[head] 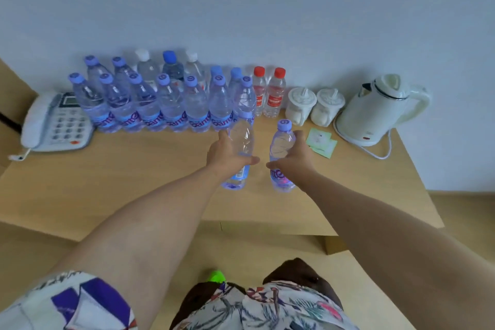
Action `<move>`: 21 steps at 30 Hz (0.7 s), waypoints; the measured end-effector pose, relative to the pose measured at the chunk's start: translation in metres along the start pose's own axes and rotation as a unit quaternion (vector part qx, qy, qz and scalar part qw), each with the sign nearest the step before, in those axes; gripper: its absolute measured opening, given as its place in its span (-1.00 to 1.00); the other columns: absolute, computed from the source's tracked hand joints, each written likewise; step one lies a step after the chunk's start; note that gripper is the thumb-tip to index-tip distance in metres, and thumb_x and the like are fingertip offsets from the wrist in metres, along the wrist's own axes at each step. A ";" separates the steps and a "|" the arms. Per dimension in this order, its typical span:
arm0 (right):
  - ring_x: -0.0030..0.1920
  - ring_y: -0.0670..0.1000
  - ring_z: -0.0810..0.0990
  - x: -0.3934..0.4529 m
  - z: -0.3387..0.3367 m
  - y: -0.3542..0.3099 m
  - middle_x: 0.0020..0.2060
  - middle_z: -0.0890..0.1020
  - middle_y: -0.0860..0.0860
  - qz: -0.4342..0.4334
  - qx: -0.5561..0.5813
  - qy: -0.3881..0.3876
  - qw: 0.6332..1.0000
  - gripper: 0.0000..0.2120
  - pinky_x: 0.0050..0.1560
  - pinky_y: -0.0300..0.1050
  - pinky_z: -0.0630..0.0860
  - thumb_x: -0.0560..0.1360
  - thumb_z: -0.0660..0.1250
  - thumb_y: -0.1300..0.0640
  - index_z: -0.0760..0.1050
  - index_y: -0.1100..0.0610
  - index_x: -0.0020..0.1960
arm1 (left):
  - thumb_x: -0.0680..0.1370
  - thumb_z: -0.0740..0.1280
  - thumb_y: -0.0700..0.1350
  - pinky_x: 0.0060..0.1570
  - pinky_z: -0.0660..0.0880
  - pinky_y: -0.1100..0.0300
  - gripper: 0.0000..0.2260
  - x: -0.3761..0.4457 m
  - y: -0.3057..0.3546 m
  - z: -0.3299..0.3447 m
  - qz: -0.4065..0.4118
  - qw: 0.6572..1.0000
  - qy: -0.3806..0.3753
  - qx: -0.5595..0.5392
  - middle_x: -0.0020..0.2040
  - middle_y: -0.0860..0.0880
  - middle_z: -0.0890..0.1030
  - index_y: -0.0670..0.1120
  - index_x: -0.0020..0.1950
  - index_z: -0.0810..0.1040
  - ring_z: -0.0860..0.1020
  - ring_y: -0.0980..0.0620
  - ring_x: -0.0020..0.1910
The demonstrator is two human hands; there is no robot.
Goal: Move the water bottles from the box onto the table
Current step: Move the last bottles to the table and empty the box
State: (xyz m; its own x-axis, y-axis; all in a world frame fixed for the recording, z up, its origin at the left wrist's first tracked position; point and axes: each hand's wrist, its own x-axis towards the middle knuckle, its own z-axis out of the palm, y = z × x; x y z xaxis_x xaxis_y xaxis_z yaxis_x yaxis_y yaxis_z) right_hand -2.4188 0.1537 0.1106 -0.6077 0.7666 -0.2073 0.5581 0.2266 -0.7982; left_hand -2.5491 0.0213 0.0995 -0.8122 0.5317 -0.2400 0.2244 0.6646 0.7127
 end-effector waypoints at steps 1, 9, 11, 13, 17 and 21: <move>0.05 0.15 0.60 0.004 0.001 -0.001 0.02 0.60 0.08 0.004 -0.002 0.008 1.000 -0.21 0.06 0.15 0.58 0.15 0.69 0.17 0.30 0.06 0.22 | 0.22 0.65 0.23 0.07 0.48 0.06 -0.10 0.006 0.002 0.000 0.003 1.000 -0.004 -0.006 0.22 -0.04 0.54 -0.10 0.35 0.27 0.52 -0.13 0.22; 0.05 0.12 0.60 0.045 -0.003 -0.008 0.02 0.60 0.01 0.000 -0.026 0.022 0.999 -0.15 0.04 0.11 0.59 0.12 0.71 0.18 0.32 0.03 0.26 | 0.19 0.66 0.11 0.10 0.56 -0.03 -0.20 0.046 0.014 0.009 0.012 0.999 -0.025 -0.024 0.13 -0.03 0.53 -0.09 0.25 0.32 0.54 -0.10 0.17; 0.06 0.13 0.59 0.056 -0.006 -0.006 0.05 0.60 0.04 -0.004 -0.027 0.018 0.999 -0.13 0.04 0.11 0.59 0.10 0.72 0.19 0.33 0.04 0.28 | 0.16 0.67 0.10 0.01 0.55 0.04 -0.25 0.052 0.016 0.011 0.018 0.999 -0.025 -0.038 0.06 0.03 0.53 -0.05 0.17 0.33 0.55 -0.05 0.11; 0.08 0.14 0.58 0.066 -0.007 -0.005 0.08 0.59 0.07 -0.007 -0.025 0.014 1.000 -0.14 0.06 0.10 0.58 0.10 0.72 0.18 0.36 0.03 0.27 | 0.16 0.68 0.10 0.01 0.51 0.12 -0.24 0.057 0.022 0.014 0.022 0.998 -0.029 -0.054 0.08 0.06 0.55 -0.02 0.19 0.34 0.55 -0.01 0.11; 0.08 0.11 0.59 0.085 -0.010 -0.010 0.07 0.62 0.02 -0.046 -0.066 0.000 0.997 -0.26 0.03 0.00 0.55 0.15 0.67 0.20 0.47 0.01 0.27 | 0.18 0.68 0.11 0.18 0.54 -0.03 -0.18 0.069 0.037 0.025 0.021 0.997 -0.039 -0.056 0.16 0.01 0.60 -0.07 0.29 0.36 0.57 -0.04 0.16; 0.04 0.12 0.62 0.101 -0.027 -0.007 0.05 0.62 0.04 -0.055 -0.094 0.001 0.994 -0.39 -0.10 -0.11 0.48 0.25 0.57 0.24 0.52 0.00 0.26 | 0.24 0.65 0.00 0.07 0.53 0.03 -0.35 0.082 0.062 0.023 0.049 0.997 -0.050 -0.034 0.09 0.06 0.59 0.03 0.21 0.39 0.56 -0.01 0.08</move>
State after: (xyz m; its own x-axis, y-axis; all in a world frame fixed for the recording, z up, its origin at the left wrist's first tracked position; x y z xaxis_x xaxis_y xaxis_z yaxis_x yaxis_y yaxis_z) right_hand -2.4693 0.2455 0.1106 -0.6698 0.7321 -0.1241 0.5850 0.4172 -0.6955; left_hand -2.5888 0.1185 0.1088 -0.7302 0.6436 -0.2291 0.2602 0.5721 0.7778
